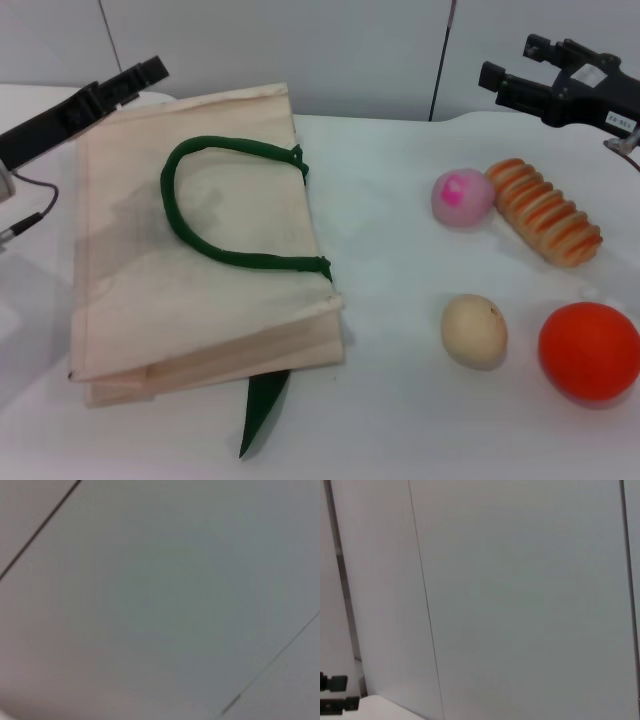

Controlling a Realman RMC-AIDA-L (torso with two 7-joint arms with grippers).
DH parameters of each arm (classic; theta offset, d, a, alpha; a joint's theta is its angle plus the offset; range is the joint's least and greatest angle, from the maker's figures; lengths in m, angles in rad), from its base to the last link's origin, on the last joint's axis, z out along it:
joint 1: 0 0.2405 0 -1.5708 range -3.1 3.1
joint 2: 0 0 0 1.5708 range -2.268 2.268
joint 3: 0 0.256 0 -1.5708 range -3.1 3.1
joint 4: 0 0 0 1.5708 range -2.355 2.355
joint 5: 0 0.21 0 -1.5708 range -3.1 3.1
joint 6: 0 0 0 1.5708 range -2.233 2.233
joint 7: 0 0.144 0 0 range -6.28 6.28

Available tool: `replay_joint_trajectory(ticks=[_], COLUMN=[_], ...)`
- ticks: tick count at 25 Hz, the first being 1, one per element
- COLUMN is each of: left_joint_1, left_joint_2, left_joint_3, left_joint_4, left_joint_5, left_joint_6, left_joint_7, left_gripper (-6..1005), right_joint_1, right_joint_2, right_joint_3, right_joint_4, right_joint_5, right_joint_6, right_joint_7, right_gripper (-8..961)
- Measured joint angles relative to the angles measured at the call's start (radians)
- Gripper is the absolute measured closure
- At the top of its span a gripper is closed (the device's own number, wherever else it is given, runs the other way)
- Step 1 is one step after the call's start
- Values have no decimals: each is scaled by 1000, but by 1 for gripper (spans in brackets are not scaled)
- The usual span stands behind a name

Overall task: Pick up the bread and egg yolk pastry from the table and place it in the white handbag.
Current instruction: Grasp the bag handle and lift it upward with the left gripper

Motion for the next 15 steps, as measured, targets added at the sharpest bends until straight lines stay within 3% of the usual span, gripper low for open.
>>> replay_joint_trajectory(ticks=[7, 15], left_joint_1=[4, -26], left_joint_2=[-1, 10], left_joint_3=[0, 0], left_joint_4=[169, 343], left_joint_5=[221, 531], left_joint_6=[-51, -214], left_joint_7=[-301, -560], left_gripper=[152, 156], right_joint_1=[-6, -10], right_joint_2=[0, -2], right_joint_3=[0, 11], right_joint_4=[-6, -8], right_joint_5=[1, 0], right_joint_6=[0, 1], right_joint_7=[0, -1], right_gripper=[72, 72])
